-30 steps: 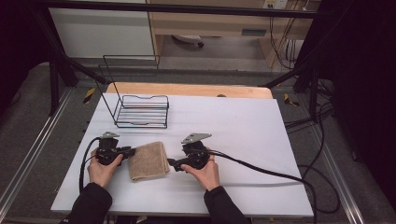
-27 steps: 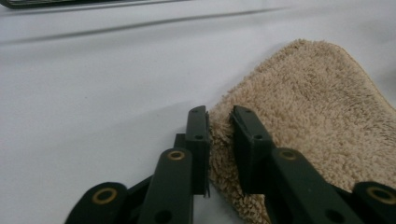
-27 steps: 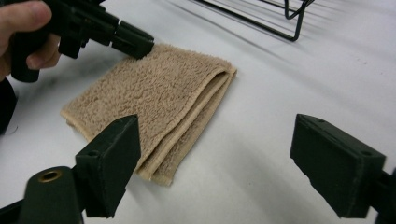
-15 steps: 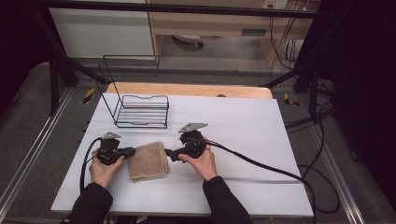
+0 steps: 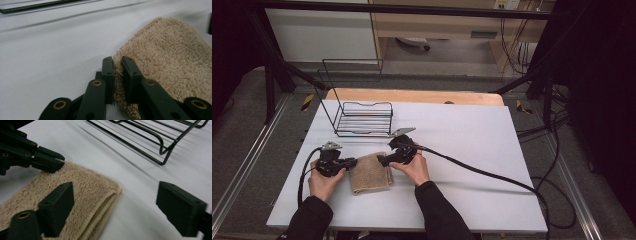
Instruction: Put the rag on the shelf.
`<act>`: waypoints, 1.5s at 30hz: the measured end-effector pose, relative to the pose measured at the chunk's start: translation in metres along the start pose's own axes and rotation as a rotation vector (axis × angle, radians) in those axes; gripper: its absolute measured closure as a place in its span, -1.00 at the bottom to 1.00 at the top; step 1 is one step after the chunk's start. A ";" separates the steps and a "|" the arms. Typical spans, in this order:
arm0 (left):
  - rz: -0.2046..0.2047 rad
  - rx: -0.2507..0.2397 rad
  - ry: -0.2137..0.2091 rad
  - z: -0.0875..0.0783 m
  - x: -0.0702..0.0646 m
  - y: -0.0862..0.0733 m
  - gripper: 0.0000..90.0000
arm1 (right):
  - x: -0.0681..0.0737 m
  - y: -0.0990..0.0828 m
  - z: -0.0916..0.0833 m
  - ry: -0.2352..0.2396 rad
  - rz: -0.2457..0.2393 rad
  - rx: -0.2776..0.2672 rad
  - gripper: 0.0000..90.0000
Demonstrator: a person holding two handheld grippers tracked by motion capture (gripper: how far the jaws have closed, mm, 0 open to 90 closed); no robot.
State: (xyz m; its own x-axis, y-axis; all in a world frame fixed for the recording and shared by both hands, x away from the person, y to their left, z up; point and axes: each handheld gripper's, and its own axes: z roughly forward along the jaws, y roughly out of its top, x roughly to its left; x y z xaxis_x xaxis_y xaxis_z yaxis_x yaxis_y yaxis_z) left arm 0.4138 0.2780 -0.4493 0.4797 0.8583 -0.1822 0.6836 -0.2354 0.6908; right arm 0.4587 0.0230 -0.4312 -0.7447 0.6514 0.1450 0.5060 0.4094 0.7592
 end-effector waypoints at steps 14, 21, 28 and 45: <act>0.012 -0.002 -0.006 0.000 0.001 0.000 0.76 | -0.007 -0.001 0.027 0.018 0.031 0.066 0.19; 0.019 -0.003 -0.006 0.000 0.001 0.000 0.76 | -0.006 0.000 0.029 0.051 0.044 0.087 0.41; 0.023 -0.003 -0.009 0.000 0.001 0.000 0.76 | -0.003 0.002 0.030 0.070 0.055 0.107 0.69; -0.022 -0.050 -0.056 -0.011 0.006 0.002 0.84 | -0.001 0.008 0.019 0.081 0.064 0.085 0.88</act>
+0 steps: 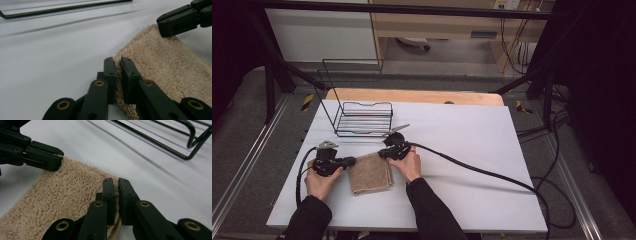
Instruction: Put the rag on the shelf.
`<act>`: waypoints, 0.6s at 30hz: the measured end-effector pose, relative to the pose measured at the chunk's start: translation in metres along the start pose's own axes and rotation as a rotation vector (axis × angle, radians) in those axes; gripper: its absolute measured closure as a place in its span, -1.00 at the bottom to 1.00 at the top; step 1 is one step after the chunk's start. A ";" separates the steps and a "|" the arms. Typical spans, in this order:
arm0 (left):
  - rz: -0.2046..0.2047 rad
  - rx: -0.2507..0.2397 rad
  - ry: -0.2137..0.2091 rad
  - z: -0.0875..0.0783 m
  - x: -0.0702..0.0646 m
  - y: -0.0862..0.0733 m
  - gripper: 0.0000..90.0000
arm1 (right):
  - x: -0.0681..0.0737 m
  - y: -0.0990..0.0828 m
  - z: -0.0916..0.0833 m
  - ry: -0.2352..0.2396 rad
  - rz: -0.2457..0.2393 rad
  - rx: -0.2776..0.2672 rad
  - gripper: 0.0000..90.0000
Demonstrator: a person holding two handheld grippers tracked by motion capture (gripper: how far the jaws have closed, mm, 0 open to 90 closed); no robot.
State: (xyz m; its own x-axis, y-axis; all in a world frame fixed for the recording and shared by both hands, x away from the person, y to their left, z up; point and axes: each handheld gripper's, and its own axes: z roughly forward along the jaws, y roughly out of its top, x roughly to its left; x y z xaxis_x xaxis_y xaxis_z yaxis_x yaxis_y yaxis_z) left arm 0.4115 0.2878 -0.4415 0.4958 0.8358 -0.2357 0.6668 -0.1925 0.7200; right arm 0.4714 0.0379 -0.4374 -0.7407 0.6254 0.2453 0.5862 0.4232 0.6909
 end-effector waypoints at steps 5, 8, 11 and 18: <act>0.008 -0.032 -0.010 -0.009 -0.003 0.001 0.85 | 0.005 0.003 -0.011 0.007 -0.016 -0.029 0.89; 0.028 -0.051 -0.016 -0.015 -0.006 0.003 0.85 | 0.010 0.004 -0.018 0.003 -0.027 -0.044 0.89; 0.042 -0.062 -0.014 -0.020 -0.009 0.004 0.85 | 0.014 0.005 -0.023 -0.001 -0.036 -0.057 0.89; 0.060 -0.086 -0.027 -0.031 -0.015 0.006 0.85 | 0.021 0.006 -0.036 -0.008 -0.059 -0.091 0.89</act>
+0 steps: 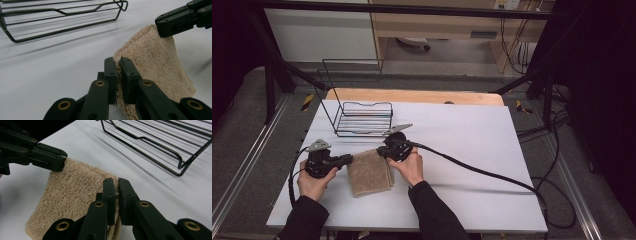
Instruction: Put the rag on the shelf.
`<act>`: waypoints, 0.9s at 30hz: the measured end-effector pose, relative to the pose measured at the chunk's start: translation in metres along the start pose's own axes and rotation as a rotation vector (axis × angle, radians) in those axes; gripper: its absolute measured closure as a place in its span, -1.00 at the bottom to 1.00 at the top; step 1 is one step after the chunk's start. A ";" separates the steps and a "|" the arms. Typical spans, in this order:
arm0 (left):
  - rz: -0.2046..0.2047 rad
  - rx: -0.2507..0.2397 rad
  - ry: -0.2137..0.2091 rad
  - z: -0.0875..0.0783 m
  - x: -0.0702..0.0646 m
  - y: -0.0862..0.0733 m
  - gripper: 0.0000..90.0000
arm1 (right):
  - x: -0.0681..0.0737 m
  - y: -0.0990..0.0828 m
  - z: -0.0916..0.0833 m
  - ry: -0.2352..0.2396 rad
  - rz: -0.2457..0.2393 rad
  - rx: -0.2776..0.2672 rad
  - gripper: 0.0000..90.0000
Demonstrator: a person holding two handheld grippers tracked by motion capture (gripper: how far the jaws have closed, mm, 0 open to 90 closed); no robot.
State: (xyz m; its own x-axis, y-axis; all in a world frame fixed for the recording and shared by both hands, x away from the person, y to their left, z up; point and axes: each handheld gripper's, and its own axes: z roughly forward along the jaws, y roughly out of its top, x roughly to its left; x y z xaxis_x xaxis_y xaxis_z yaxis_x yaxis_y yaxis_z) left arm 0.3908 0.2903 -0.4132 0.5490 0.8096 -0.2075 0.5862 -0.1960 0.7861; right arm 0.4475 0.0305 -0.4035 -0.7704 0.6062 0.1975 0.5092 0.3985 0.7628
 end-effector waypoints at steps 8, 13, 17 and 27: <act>0.013 -0.034 -0.008 -0.010 -0.007 0.005 0.86 | 0.008 0.004 -0.016 -0.009 -0.019 -0.040 0.89; 0.034 -0.047 -0.007 -0.014 -0.011 0.009 0.86 | 0.012 0.006 -0.024 -0.015 -0.033 -0.061 0.90; 0.042 -0.065 -0.013 -0.018 -0.015 0.012 0.86 | 0.015 0.008 -0.031 -0.022 -0.047 -0.077 0.90; 0.068 -0.091 -0.014 -0.026 -0.023 0.019 0.86 | 0.020 0.012 -0.046 -0.035 -0.069 -0.123 0.90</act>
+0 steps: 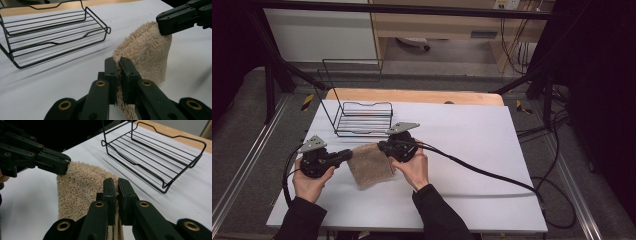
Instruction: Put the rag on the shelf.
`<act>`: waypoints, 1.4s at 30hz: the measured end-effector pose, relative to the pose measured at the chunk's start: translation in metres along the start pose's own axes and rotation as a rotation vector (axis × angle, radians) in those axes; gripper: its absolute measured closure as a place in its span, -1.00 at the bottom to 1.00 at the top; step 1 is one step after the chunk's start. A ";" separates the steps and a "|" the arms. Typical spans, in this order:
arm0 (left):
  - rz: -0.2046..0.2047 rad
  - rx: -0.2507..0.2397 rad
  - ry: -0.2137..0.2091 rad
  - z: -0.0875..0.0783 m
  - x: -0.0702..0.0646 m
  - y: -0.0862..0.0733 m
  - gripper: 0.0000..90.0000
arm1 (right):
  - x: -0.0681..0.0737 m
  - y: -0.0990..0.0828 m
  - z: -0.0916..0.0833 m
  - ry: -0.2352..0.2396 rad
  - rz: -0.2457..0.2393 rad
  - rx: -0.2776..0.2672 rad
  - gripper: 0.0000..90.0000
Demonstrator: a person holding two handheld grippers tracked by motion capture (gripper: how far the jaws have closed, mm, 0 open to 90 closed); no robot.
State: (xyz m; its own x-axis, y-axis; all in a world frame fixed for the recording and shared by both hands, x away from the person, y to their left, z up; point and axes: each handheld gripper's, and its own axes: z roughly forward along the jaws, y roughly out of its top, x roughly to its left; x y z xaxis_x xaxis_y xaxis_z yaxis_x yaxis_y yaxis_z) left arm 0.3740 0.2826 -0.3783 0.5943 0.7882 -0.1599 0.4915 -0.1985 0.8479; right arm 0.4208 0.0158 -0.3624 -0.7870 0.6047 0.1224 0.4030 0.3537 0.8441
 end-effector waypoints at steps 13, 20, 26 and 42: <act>0.026 -0.031 0.009 -0.008 -0.004 0.009 0.87 | 0.003 0.005 -0.010 -0.004 -0.012 -0.052 0.90; 0.034 -0.050 0.009 -0.014 -0.004 0.016 0.87 | 0.005 0.009 -0.016 0.003 -0.001 -0.096 0.90; 0.048 -0.065 0.013 -0.016 -0.006 0.023 0.87 | 0.006 0.013 -0.022 0.000 0.002 -0.125 0.90; 0.072 -0.122 0.037 -0.029 -0.002 0.049 0.87 | 0.012 0.032 -0.032 -0.020 -0.010 -0.215 0.90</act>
State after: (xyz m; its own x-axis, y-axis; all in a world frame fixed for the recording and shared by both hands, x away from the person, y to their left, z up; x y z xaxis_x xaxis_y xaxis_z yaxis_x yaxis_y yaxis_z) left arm 0.3784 0.2878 -0.3219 0.6007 0.7955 -0.0795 0.3657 -0.1850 0.9121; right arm 0.4093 0.0113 -0.3171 -0.7804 0.6165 0.1046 0.2844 0.2009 0.9374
